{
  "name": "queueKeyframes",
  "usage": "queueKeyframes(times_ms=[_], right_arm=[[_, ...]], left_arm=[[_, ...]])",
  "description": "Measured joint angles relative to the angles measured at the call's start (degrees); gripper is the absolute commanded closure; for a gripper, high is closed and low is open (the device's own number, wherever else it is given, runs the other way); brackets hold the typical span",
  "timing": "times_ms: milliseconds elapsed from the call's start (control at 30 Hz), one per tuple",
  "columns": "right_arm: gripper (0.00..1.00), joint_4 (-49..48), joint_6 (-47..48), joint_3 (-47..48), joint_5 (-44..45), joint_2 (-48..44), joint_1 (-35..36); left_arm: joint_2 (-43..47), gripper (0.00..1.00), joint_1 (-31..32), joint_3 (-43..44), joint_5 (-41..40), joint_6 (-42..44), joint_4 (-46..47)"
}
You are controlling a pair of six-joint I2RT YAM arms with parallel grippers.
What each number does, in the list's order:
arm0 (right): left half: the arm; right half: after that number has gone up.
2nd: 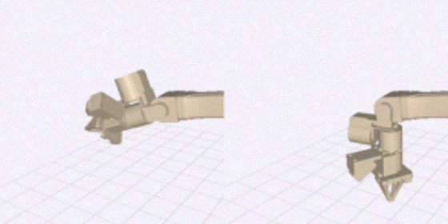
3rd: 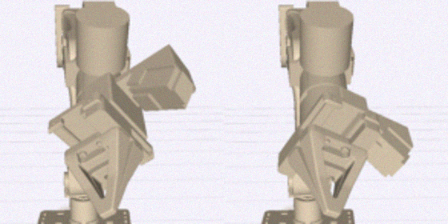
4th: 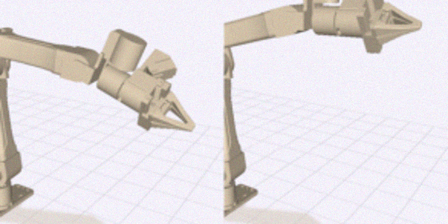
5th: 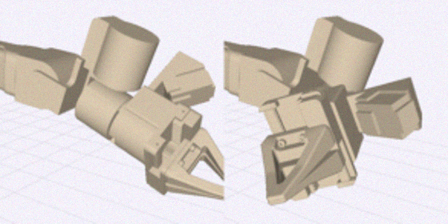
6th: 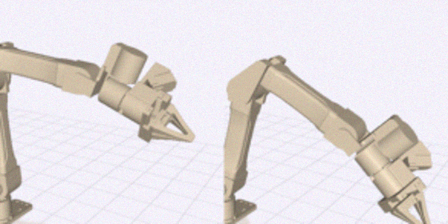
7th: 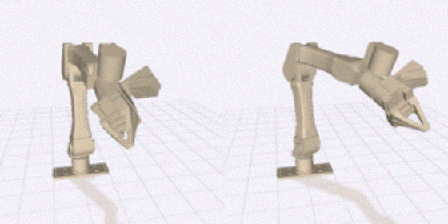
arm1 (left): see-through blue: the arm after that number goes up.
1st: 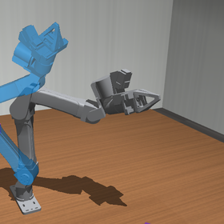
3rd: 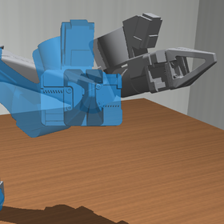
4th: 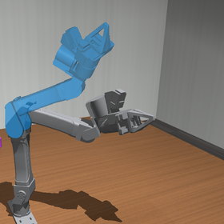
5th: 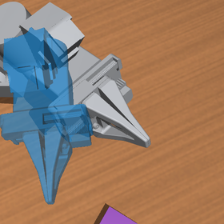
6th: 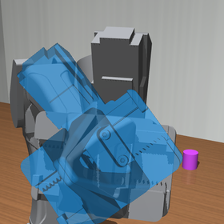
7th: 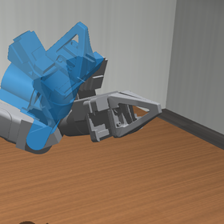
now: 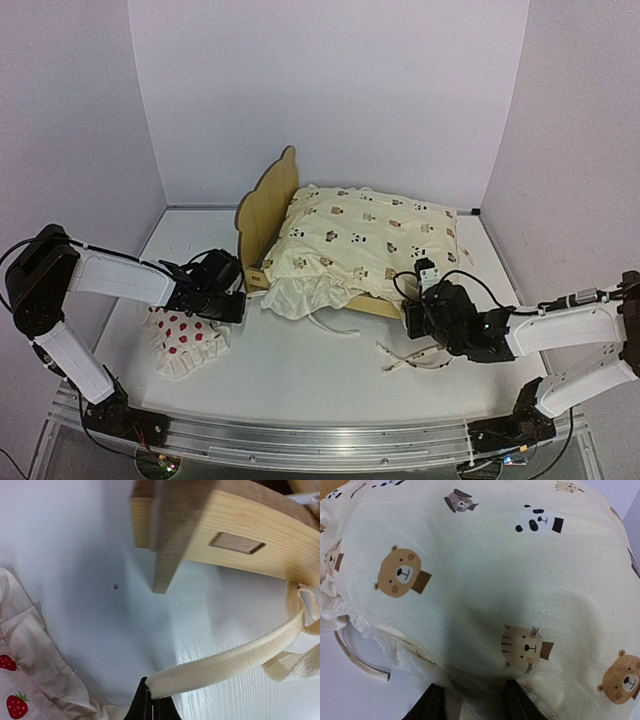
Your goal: Set up the pet bed
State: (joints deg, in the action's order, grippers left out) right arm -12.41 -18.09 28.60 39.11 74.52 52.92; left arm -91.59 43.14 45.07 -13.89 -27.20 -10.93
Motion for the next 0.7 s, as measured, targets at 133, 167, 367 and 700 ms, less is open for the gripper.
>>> queueKeyframes(times_ms=[133,167,367,700], right_arm=[[0.6,0.3,-0.5,0.0,0.2,-0.1,-1.1],[0.6,0.5,-0.6,0.0,0.2,-0.2,-1.4],[0.6,2.1,-1.4,-0.4,0.8,-1.7,-2.9],[0.52,3.3,-1.4,-0.6,-2.6,-3.0,-3.8]], left_arm=[[0.0,1.0,-4.2,0.1,0.5,0.4,0.0],[0.0,1.0,-5.4,0.1,0.6,0.4,0.0],[0.1,1.0,-10.9,0.1,2.0,0.4,0.0],[1.0,0.48,-13.7,0.1,7.6,1.9,0.5]])
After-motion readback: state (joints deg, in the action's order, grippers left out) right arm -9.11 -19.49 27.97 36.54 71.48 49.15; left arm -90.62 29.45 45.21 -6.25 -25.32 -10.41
